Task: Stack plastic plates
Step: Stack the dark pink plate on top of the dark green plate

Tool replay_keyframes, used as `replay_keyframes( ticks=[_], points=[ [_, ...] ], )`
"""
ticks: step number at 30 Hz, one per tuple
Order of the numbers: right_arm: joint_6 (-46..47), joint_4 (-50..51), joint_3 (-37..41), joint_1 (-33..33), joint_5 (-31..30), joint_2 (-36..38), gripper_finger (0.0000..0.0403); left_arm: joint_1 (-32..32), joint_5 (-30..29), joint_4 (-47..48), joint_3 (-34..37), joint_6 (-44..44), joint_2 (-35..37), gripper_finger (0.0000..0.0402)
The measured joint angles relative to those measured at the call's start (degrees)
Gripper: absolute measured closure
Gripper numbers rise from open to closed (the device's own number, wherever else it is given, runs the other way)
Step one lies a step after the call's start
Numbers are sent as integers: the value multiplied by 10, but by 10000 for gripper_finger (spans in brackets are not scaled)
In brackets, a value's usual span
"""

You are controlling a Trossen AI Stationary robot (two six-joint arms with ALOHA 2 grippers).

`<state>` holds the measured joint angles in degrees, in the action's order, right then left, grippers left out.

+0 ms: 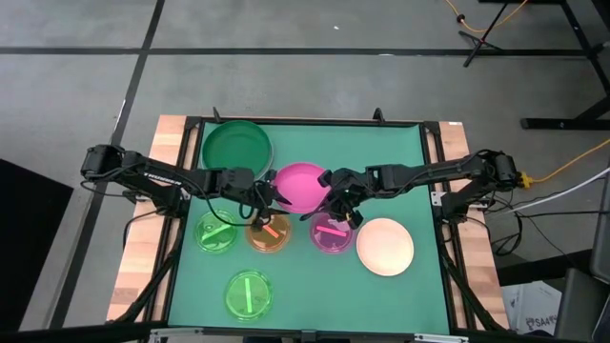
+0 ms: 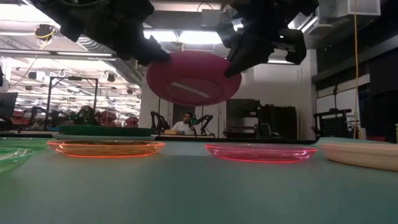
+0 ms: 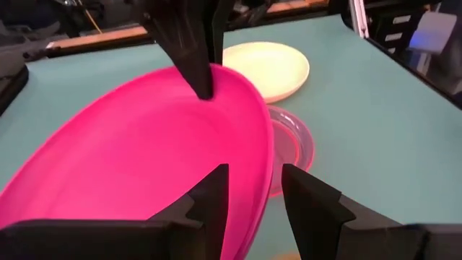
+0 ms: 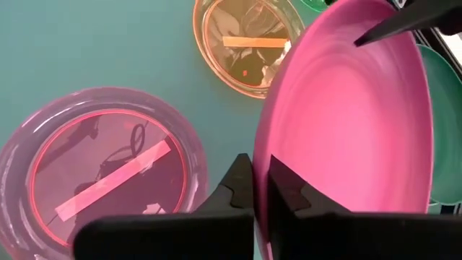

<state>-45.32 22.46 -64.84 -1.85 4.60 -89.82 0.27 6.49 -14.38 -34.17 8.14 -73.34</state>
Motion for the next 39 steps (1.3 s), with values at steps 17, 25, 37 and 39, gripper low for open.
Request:
replay_keyframes(
  ticks=[17,25,37,39],
  points=[
    [-2,-17,1,0,-1,0,402,-1,-13,22,0,6,0,359],
    [-3,-23,1,0,-52,0,380,-1,-7,19,0,16,0,391],
    [1,-35,0,0,-79,2,271,1,-32,20,0,25,0,393],
    [1,-35,0,0,-102,2,260,2,-46,20,0,25,0,394]
  ],
)
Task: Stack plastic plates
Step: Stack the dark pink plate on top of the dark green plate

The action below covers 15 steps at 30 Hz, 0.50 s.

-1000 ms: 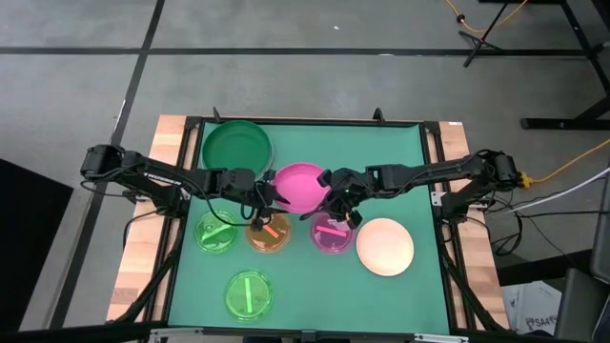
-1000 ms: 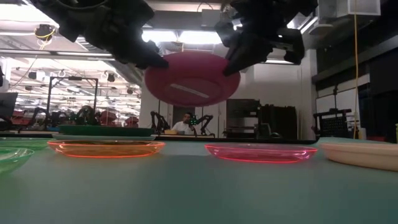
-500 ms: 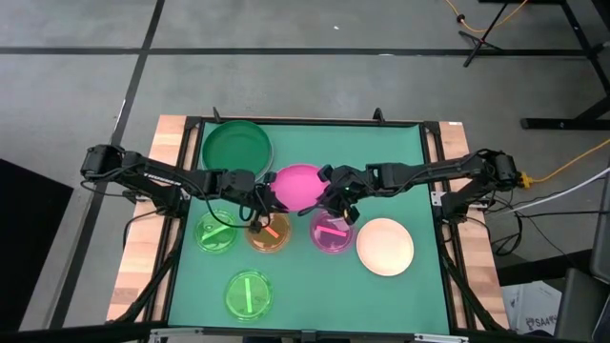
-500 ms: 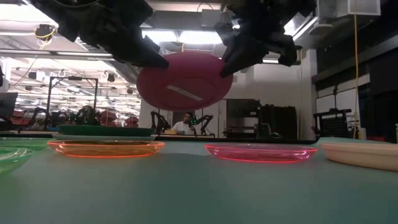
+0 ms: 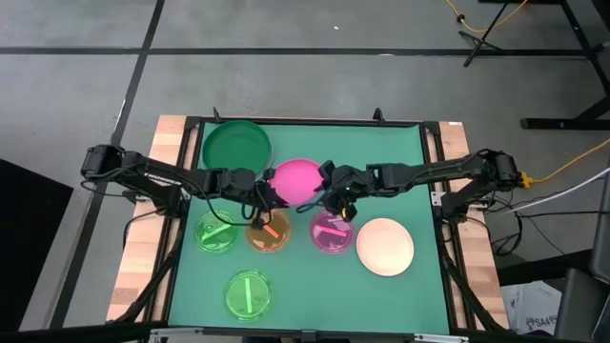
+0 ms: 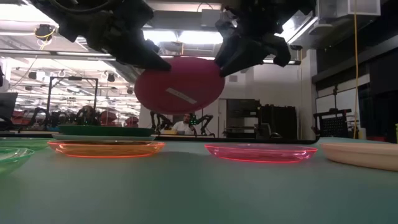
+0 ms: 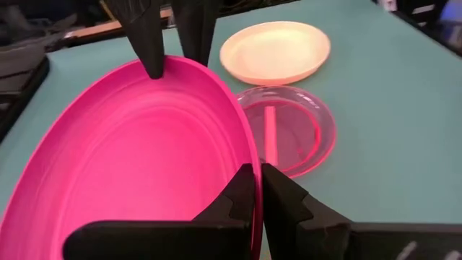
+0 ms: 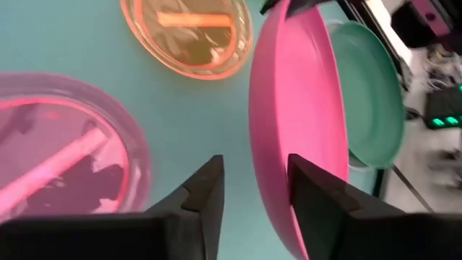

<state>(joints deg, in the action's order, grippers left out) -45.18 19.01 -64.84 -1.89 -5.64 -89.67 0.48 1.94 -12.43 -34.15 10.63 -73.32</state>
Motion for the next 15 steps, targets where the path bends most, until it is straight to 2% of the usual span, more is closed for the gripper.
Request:
replay_keyframes(
  ticks=[4,11,15],
  points=[
    [0,2,0,0,-34,2,252,7,-18,0,0,1,0,394],
    [1,12,0,0,-33,22,251,38,-38,0,0,2,0,394],
    [1,16,0,0,-33,37,251,61,-78,0,0,3,0,394]
  ],
)
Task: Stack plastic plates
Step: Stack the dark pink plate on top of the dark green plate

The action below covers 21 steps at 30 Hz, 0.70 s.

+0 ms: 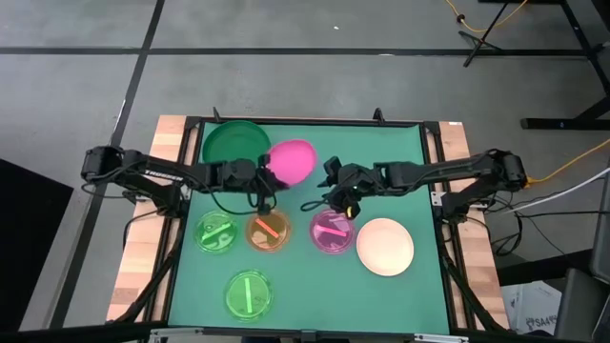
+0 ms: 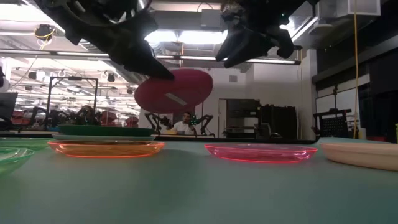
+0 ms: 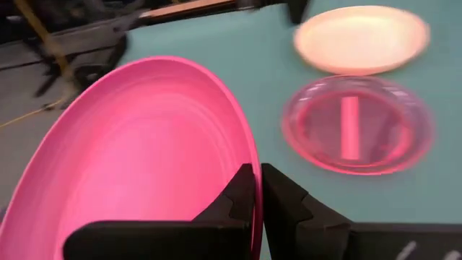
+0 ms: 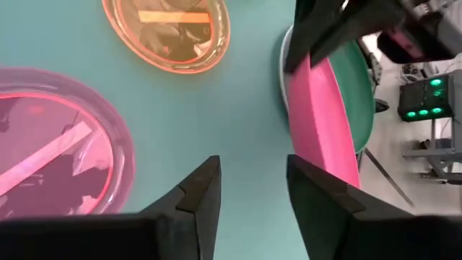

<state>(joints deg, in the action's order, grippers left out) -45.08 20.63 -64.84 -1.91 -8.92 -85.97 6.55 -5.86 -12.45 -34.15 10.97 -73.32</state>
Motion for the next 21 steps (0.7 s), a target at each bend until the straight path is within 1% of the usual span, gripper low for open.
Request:
replay_keyframes(
  ticks=[2,7,11,13,15,21],
  points=[
    [4,8,0,0,0,7,251,13,-32,0,0,1,0,394],
    [51,32,0,0,-1,19,251,43,-98,8,0,1,0,394],
    [78,69,0,0,0,28,251,58,-176,30,0,-1,0,394],
    [92,85,0,0,-1,30,251,63,-201,52,0,-13,1,394],
    [104,95,0,1,-1,30,251,66,-214,78,0,-38,1,394],
    [108,118,0,0,-1,30,251,76,-218,161,0,-116,1,394]
  ],
)
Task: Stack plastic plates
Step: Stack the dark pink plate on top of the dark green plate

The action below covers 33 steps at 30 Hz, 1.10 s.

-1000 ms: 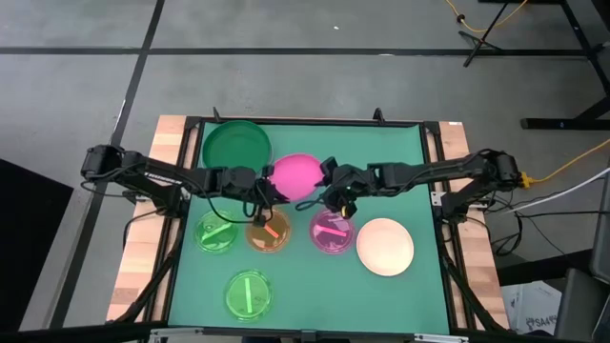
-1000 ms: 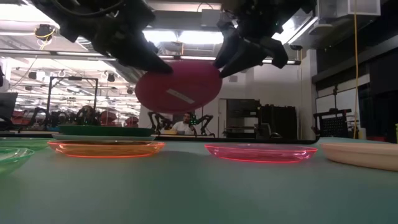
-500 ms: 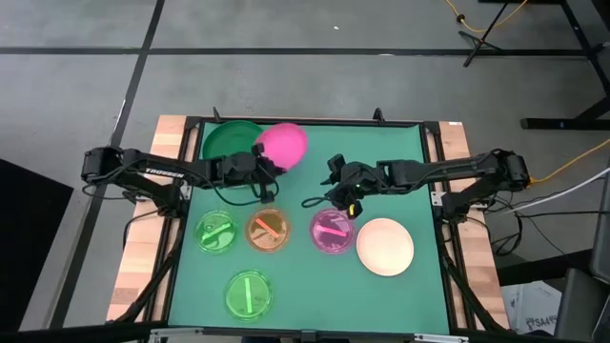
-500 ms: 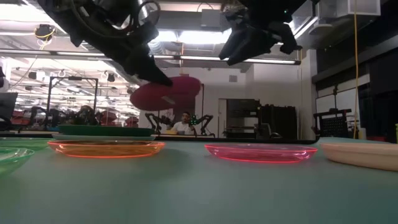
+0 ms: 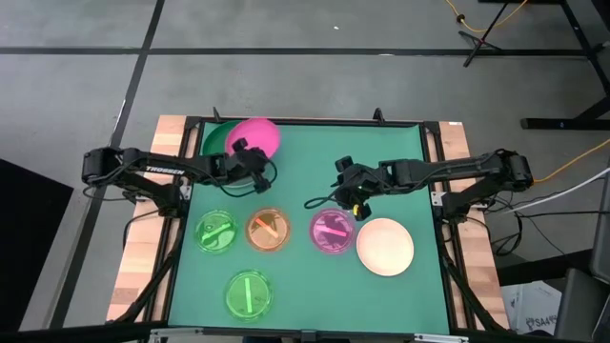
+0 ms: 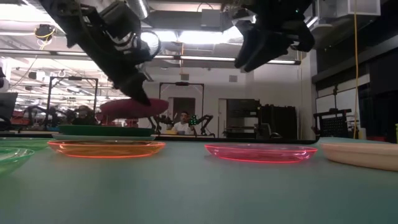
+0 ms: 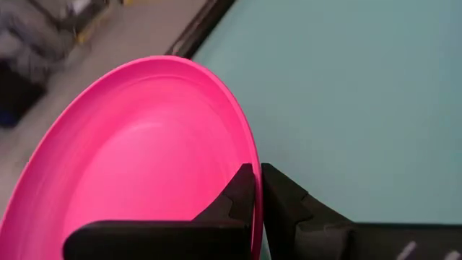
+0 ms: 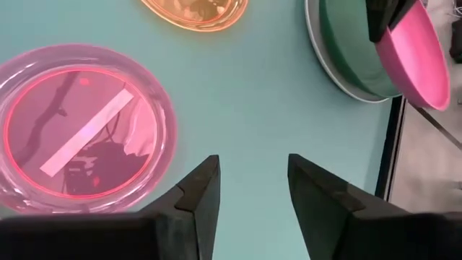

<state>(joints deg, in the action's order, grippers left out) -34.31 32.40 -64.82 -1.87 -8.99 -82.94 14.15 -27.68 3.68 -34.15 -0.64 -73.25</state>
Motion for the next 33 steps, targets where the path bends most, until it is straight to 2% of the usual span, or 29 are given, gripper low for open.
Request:
replay_keyframes(
  ticks=[9,15,33],
  points=[
    [0,0,0,0,0,0,251,0,-21,103,0,-96,0,394],
    [0,0,0,0,0,0,251,0,-21,139,0,-98,0,393],
    [0,9,0,0,0,0,251,0,-21,149,0,-94,0,378]
  ],
)
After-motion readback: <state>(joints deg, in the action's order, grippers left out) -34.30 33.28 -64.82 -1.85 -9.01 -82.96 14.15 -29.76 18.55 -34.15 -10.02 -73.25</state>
